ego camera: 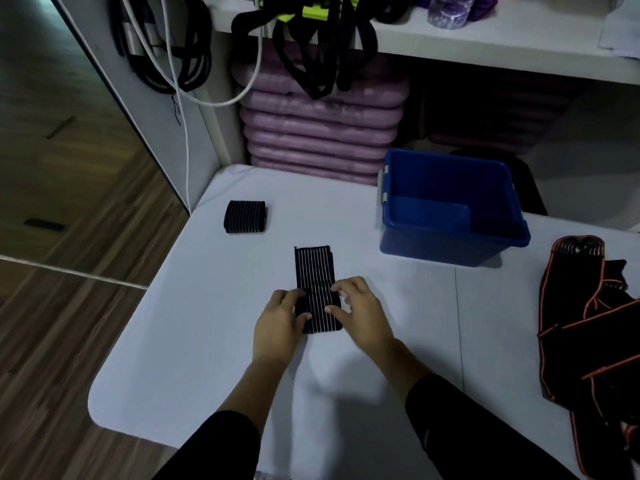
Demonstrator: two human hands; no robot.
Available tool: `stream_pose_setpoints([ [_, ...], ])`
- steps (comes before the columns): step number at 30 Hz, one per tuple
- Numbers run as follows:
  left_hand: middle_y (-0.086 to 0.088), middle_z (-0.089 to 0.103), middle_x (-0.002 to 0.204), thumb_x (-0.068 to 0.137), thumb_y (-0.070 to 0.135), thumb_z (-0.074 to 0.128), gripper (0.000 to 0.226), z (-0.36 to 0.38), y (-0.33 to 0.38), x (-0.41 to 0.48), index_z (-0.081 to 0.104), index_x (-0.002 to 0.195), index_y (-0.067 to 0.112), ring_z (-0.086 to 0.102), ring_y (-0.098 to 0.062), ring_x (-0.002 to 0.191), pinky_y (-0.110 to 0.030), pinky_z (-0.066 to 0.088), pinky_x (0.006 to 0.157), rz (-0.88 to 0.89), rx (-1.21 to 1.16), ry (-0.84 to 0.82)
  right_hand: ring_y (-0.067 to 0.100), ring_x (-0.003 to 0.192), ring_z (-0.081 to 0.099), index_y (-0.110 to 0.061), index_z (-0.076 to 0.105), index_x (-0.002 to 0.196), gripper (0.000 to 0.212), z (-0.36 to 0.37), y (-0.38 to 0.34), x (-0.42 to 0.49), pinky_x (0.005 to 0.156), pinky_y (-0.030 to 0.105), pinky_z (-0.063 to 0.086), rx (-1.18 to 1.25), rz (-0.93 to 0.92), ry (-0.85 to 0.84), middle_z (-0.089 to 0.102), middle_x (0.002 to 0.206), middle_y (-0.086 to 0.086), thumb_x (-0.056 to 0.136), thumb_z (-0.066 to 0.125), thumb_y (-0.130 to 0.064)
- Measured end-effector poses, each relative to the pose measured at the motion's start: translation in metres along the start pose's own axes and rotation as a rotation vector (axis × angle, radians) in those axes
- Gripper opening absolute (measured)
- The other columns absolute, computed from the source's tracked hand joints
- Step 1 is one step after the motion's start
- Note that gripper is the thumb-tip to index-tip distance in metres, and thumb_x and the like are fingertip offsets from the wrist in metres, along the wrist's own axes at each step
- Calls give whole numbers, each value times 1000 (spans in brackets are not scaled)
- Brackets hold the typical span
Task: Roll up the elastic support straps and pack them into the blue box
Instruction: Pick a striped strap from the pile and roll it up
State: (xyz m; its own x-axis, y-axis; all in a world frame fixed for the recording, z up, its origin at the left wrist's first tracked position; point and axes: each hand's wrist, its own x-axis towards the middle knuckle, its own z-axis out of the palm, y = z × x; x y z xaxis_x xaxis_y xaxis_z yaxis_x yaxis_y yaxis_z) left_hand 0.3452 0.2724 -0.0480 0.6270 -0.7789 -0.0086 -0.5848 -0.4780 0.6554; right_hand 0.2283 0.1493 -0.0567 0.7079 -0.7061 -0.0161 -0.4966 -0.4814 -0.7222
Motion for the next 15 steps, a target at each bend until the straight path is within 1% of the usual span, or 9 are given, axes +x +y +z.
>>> stream_pose_setpoints([
  [2, -2, 57, 116, 82, 26, 67, 35, -2, -7, -3, 62, 115, 14, 64, -21, 86, -33, 54, 75, 106, 17, -37, 15, 93, 57, -16, 66, 104, 25, -2, 7, -2, 86, 34, 52, -1, -107, -19, 57, 105, -1, 81, 71, -20],
  [4, -1, 55, 125, 75, 31, 73, 49, -4, -16, -4, 61, 119, 15, 62, -19, 98, -27, 52, 79, 164, 48, -101, 15, 102, 57, -16, 68, 110, 34, -7, 10, -4, 92, 30, 50, 4, -126, -100, 58, 110, -3, 78, 75, -26],
  [5, -2, 53, 129, 71, 29, 76, 55, -4, -20, -4, 60, 122, 15, 61, -20, 103, -27, 51, 80, 190, 72, -128, 13, 108, 54, -16, 66, 115, 44, -10, 11, -5, 96, 26, 46, -9, -118, -149, 57, 116, -4, 74, 77, -30],
  [7, -5, 52, 132, 69, 15, 75, 57, -6, -21, -3, 59, 123, 14, 61, -24, 106, -29, 53, 81, 232, 111, -139, 9, 117, 49, -18, 62, 122, 59, -14, 12, -6, 102, 22, 40, -59, -111, -231, 52, 129, -6, 68, 82, -32],
  [8, -6, 54, 130, 70, 11, 72, 55, -8, -20, -2, 59, 123, 14, 61, -26, 106, -30, 53, 81, 251, 119, -139, 9, 119, 47, -18, 60, 124, 61, -14, 13, -6, 104, 22, 39, -78, -123, -239, 50, 133, -6, 68, 82, -29],
  [9, -6, 56, 128, 71, 13, 69, 51, -9, -19, -1, 60, 122, 13, 61, -26, 106, -29, 52, 82, 260, 113, -142, 9, 120, 48, -17, 60, 123, 59, -13, 13, -6, 105, 23, 39, -87, -136, -229, 50, 134, -5, 69, 81, -25],
  [11, -1, 57, 126, 74, 31, 56, 51, -15, -14, 3, 60, 122, 14, 59, -21, 107, -25, 48, 87, 211, 61, -183, 10, 116, 53, -15, 62, 121, 51, -12, 11, -6, 103, 24, 43, -50, -137, -186, 56, 127, -4, 72, 77, -20],
  [13, 4, 60, 121, 69, 45, 43, 61, -20, -10, 8, 60, 121, 17, 57, -16, 105, -25, 47, 91, 125, -26, -234, 9, 108, 56, -15, 64, 117, 42, -12, 7, -7, 99, 24, 46, 35, -78, -153, 60, 117, -6, 76, 72, -18],
  [15, 4, 64, 113, 73, 39, 47, 50, -23, -6, 13, 62, 116, 19, 58, -17, 97, -29, 48, 88, 17, -106, -266, 9, 99, 58, -16, 63, 116, 36, -15, 1, -5, 94, 25, 48, 87, -15, -147, 61, 109, -7, 82, 68, -21],
])
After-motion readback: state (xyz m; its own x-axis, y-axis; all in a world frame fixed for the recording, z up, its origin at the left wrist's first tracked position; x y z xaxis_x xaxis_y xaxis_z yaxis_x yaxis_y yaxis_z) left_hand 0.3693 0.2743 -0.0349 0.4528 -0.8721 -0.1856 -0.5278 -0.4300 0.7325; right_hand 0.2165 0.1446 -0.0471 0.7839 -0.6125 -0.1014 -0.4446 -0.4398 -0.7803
